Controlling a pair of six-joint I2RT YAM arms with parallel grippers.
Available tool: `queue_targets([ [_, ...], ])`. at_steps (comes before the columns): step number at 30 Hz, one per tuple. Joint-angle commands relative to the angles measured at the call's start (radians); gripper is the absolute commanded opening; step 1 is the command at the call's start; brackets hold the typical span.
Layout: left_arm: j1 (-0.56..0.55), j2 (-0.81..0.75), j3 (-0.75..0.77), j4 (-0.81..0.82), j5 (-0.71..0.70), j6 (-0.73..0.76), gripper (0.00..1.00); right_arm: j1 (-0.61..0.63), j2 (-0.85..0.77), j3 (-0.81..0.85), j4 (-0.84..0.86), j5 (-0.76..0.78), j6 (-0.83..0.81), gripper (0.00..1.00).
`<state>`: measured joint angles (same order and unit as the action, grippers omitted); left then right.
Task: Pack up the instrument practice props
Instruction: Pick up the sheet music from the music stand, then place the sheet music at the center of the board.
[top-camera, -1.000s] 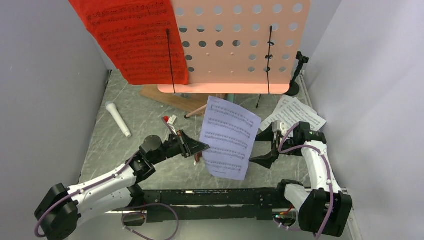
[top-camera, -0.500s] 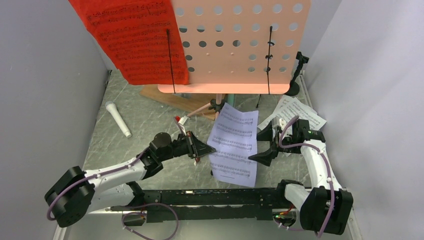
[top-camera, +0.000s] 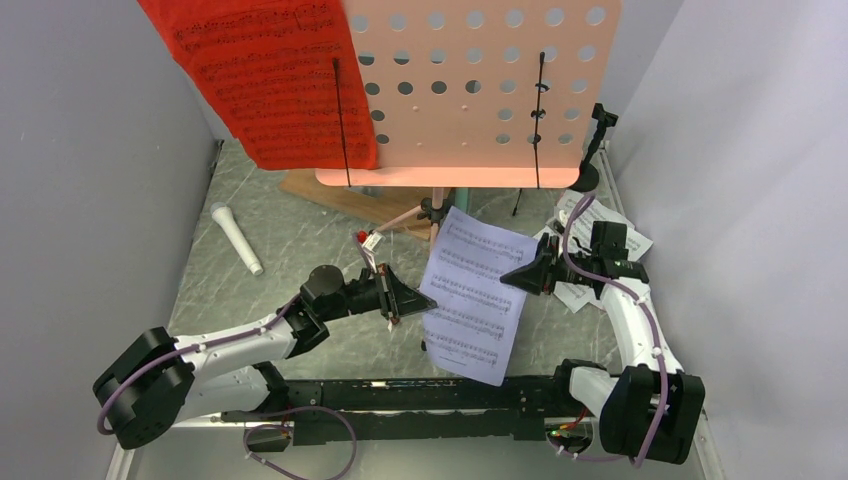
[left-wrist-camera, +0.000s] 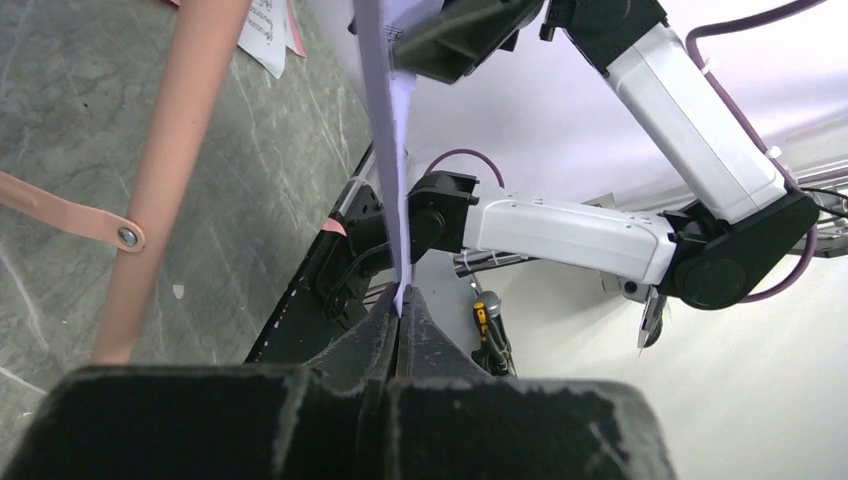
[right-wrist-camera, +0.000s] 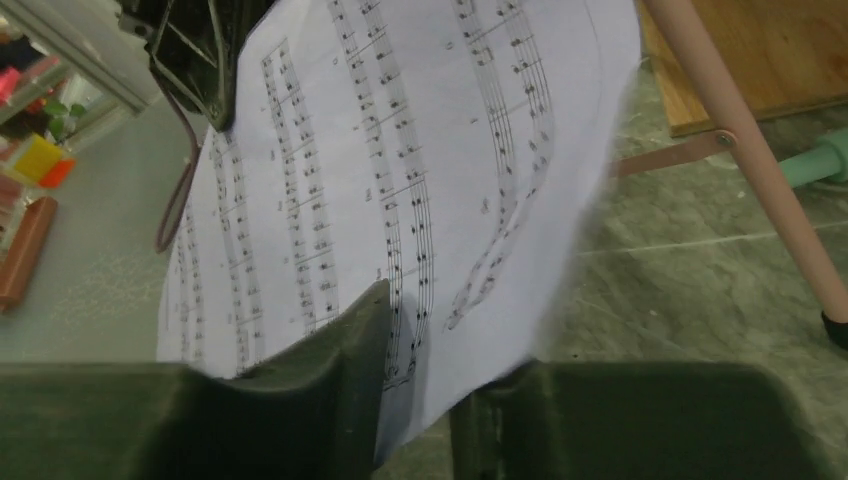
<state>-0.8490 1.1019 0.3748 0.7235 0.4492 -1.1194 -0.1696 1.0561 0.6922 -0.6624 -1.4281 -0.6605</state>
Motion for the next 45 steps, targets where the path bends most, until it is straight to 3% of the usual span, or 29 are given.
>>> queue_targets([
  [1, -0.007, -0.013, 0.028, 0.061, 0.034, 0.027, 0.00, -0.004, -0.025, -0.018, 0.213, 0.025, 0.251, 0.07],
  [2, -0.007, -0.011, 0.028, 0.055, 0.033, 0.030, 0.00, -0.005, -0.022, -0.009, 0.195, 0.021, 0.244, 0.00],
  [4, -0.007, -0.013, 0.031, 0.027, 0.026, 0.038, 0.06, -0.012, -0.017, 0.016, 0.141, 0.019, 0.198, 0.00],
  [7, -0.007, -0.054, 0.039, -0.066, -0.003, 0.066, 0.32, -0.067, -0.020, 0.052, 0.095, 0.063, 0.182, 0.00],
  [10, -0.006, -0.144, 0.060, -0.267, -0.076, 0.120, 0.62, -0.164, -0.028, 0.075, 0.082, 0.178, 0.190, 0.00],
  [13, -0.006, -0.261, 0.098, -0.536, -0.185, 0.190, 0.76, -0.240, -0.053, 0.078, 0.112, 0.377, 0.238, 0.00],
  [16, -0.007, -0.372, 0.128, -0.731, -0.274, 0.242, 0.81, -0.274, -0.093, 0.028, 0.279, 0.660, 0.361, 0.00],
  [21, -0.007, -0.514, 0.155, -0.925, -0.359, 0.289, 0.84, -0.274, -0.068, 0.007, 0.481, 1.034, 0.427, 0.00],
  [29, -0.006, -0.645, 0.171, -1.069, -0.420, 0.312, 0.85, -0.272, 0.209, 0.090, 0.717, 1.320, 0.392, 0.03],
  [31, -0.007, -0.665, 0.183, -1.101, -0.439, 0.322, 0.85, -0.273, 0.286, 0.123, 0.737, 1.386, 0.390, 0.12],
  [35, -0.006, -0.702, 0.229, -1.181, -0.462, 0.351, 0.86, -0.273, 0.358, 0.187, 0.727, 1.550, 0.437, 0.64],
  [40, -0.007, -0.750, 0.308, -1.305, -0.540, 0.406, 0.87, -0.269, 0.217, 0.187, 0.613, 1.367, 0.514, 0.83],
  [42, -0.006, -0.767, 0.337, -1.343, -0.570, 0.432, 0.88, -0.270, 0.165, 0.209, 0.511, 1.228, 0.547, 0.84],
  [45, -0.006, -0.794, 0.379, -1.384, -0.614, 0.480, 0.89, -0.272, 0.101, 0.219, 0.331, 0.900, 0.512, 0.86],
])
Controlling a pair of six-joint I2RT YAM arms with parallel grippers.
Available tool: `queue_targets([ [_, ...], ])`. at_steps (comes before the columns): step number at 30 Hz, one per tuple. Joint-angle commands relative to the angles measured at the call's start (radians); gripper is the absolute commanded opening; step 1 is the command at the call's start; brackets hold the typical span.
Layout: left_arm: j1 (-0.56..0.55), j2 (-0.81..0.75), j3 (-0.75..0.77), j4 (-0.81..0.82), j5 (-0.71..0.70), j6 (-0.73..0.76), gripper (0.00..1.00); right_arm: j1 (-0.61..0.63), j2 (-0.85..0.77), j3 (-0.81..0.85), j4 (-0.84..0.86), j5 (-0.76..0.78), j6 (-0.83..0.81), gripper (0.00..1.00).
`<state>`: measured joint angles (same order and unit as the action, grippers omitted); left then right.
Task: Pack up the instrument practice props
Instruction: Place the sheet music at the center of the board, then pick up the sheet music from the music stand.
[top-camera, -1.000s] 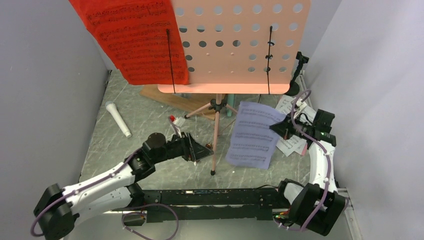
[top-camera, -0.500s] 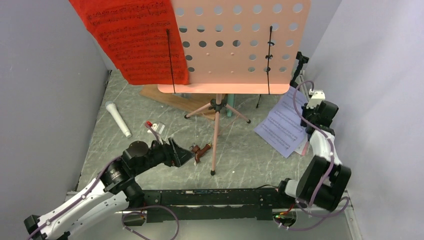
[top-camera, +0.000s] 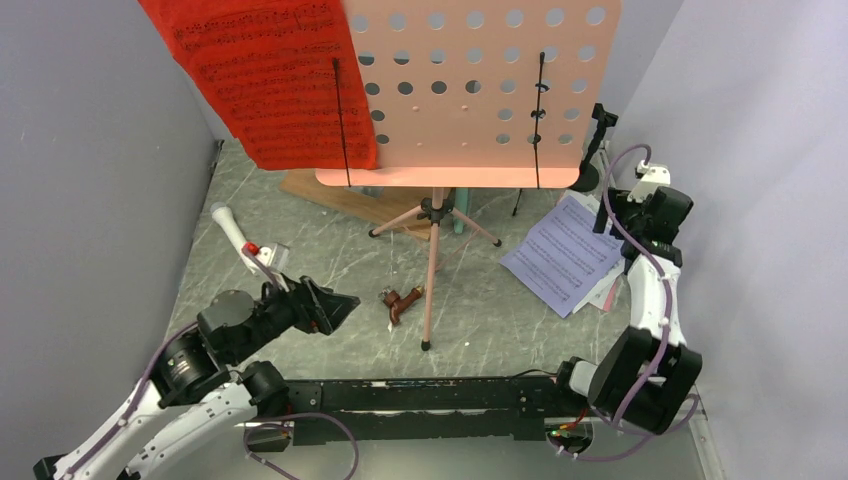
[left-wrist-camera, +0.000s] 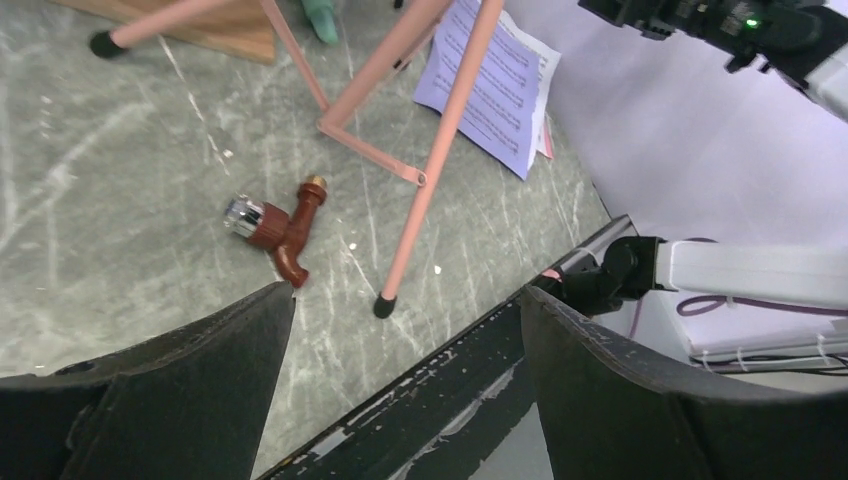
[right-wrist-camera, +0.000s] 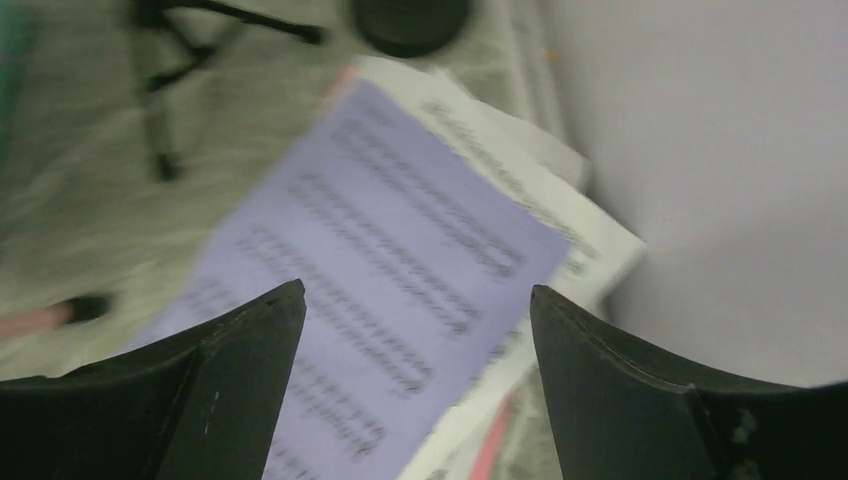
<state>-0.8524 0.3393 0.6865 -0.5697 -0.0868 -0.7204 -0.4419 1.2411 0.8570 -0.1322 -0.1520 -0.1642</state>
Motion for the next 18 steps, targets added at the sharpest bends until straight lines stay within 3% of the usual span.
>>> queue_targets([
  [1, -0.003, -0.039, 0.079, -0.097, -0.093, 0.100, 0.89, 0.002, -0.102, 0.044, -0.246, -0.505, -0.024, 0.86],
  [5, -0.003, -0.059, 0.122, -0.086, -0.151, 0.184, 0.92, -0.002, -0.184, -0.092, -0.269, -0.865, -0.139, 0.97],
  [9, -0.003, -0.024, 0.200, -0.071, -0.188, 0.278, 0.97, -0.004, -0.260, -0.155, -0.295, -0.892, -0.224, 0.99],
  [18, -0.003, 0.241, 0.403, -0.009, -0.286, 0.501, 0.99, -0.012, -0.215, -0.133, -0.346, -0.909, -0.270, 0.99],
])
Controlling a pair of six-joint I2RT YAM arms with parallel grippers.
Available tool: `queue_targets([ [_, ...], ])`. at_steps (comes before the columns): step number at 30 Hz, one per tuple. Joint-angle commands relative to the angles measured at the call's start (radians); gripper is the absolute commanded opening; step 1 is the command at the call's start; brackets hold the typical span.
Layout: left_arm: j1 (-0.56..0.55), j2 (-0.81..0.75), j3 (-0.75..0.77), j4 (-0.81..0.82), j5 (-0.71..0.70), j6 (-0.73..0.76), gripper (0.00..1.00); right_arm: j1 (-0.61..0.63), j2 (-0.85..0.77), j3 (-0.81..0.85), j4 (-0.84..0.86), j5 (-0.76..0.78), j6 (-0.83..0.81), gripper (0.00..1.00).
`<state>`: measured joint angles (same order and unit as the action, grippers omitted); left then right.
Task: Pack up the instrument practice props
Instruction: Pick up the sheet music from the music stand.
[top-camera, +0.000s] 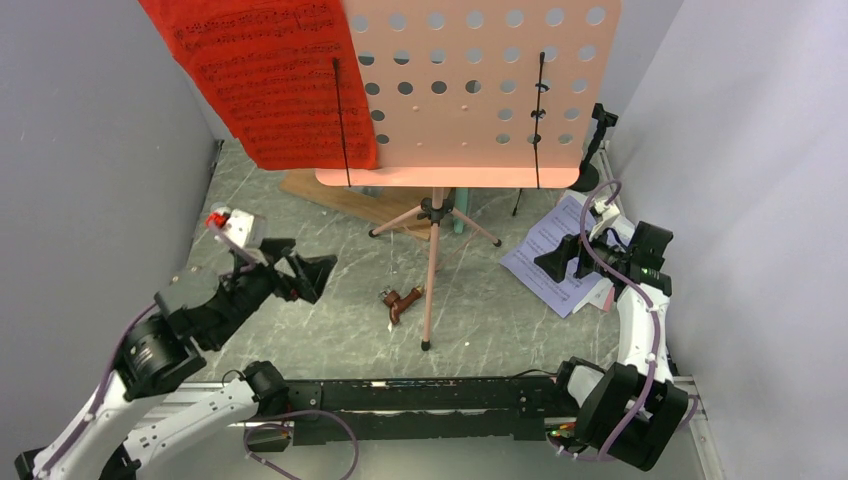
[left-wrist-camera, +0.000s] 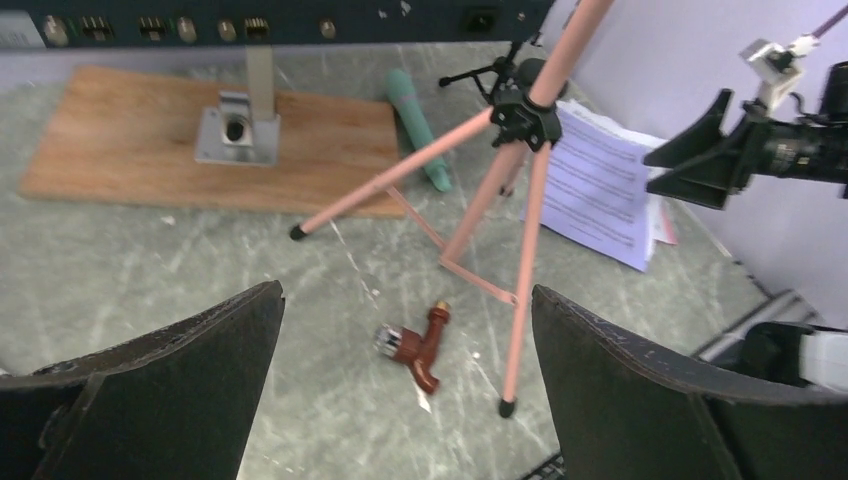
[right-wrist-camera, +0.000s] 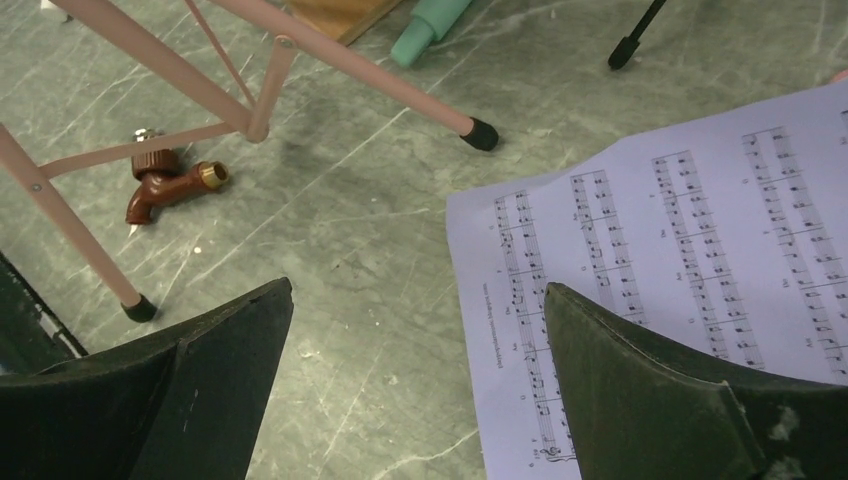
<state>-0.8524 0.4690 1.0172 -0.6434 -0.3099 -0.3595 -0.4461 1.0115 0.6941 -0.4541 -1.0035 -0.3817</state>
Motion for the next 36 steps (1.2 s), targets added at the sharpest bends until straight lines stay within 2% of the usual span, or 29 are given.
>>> queue_targets([
  [1, -0.004, 0.131, 0.089, 0.080, -0.074, 0.164, 1.00, -0.008, 0.015, 0.029, -0.025, -0.057, -0.053, 0.99],
  [6, -0.003, 0.165, 0.176, 0.160, -0.088, 0.218, 1.00, -0.008, 0.013, 0.025, -0.021, -0.050, -0.054, 0.99],
  [13, -0.005, 0.205, 0.247, 0.178, -0.142, 0.254, 0.99, -0.008, 0.022, 0.030, -0.025, -0.064, -0.055, 0.99],
  [16, -0.005, 0.209, 0.249, 0.204, -0.172, 0.277, 1.00, -0.007, 0.018, 0.028, -0.026, -0.063, -0.056, 0.99],
  [27, -0.005, 0.270, 0.273, 0.309, -0.139, 0.428, 1.00, -0.008, 0.019, 0.027, -0.030, -0.064, -0.066, 0.99],
  [36, -0.005, 0.267, 0.286, 0.375, -0.125, 0.470, 1.00, -0.007, 0.033, 0.028, -0.034, -0.070, -0.071, 0.99],
])
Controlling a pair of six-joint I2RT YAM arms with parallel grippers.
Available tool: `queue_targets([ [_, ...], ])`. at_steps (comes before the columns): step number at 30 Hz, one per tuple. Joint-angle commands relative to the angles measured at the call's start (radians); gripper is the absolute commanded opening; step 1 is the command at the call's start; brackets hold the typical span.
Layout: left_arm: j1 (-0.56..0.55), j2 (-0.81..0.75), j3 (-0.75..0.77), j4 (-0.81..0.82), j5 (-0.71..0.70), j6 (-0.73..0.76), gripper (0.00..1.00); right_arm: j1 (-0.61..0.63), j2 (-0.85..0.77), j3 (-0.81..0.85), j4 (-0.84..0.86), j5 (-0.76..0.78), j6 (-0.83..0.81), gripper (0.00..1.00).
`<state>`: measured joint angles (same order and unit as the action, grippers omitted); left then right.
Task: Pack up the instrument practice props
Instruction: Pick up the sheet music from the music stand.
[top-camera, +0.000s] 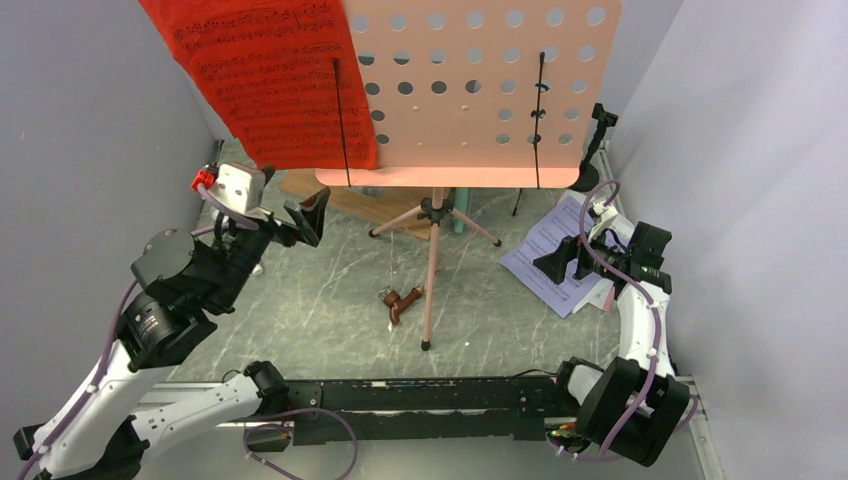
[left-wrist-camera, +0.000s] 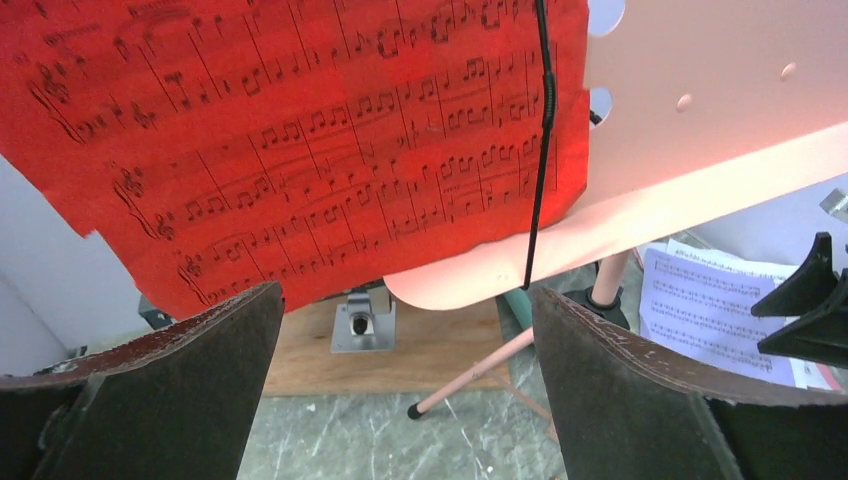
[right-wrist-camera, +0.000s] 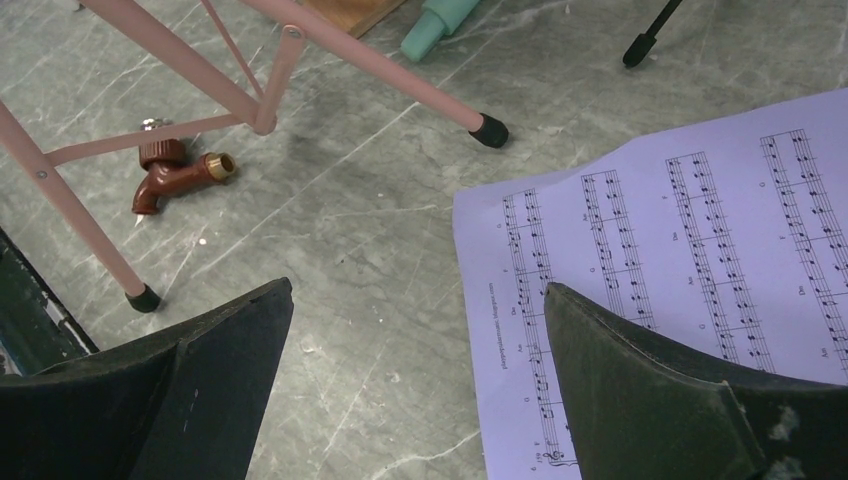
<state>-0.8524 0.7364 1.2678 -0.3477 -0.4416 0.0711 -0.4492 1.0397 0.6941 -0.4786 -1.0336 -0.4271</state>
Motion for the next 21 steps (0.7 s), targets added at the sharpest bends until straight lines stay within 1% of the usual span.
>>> queue_targets([
  [1, -0.005, 0.006, 0.036, 0.084, 0.002, 0.045, 1.00, -0.005, 0.005, 0.028, -0.009, -0.039, -0.027, 0.99],
  [6, -0.005, 0.035, 0.058, 0.111, -0.020, 0.087, 1.00, -0.004, 0.009, 0.028, -0.011, -0.037, -0.031, 0.99],
  [9, -0.004, 0.043, 0.075, 0.126, -0.054, 0.143, 1.00, -0.004, 0.012, 0.030, -0.015, -0.039, -0.034, 0.99],
  [11, -0.005, 0.029, 0.058, 0.161, -0.080, 0.190, 1.00, -0.004, 0.014, 0.030, -0.017, -0.039, -0.036, 0.99],
  [14, -0.005, -0.030, 0.000, 0.232, -0.101, 0.235, 1.00, -0.005, 0.015, 0.030, -0.017, -0.038, -0.037, 0.99],
  [16, -0.004, -0.085, -0.038, 0.245, -0.099, 0.252, 1.00, -0.004, 0.016, 0.030, -0.017, -0.039, -0.039, 0.99],
  [18, -0.006, -0.148, -0.083, 0.235, -0.081, 0.261, 0.99, -0.003, 0.019, 0.030, -0.017, -0.040, -0.039, 0.99],
  [21, -0.016, -0.247, -0.150, 0.156, -0.058, 0.253, 0.99, -0.003, 0.028, 0.033, -0.019, -0.042, -0.042, 0.99],
])
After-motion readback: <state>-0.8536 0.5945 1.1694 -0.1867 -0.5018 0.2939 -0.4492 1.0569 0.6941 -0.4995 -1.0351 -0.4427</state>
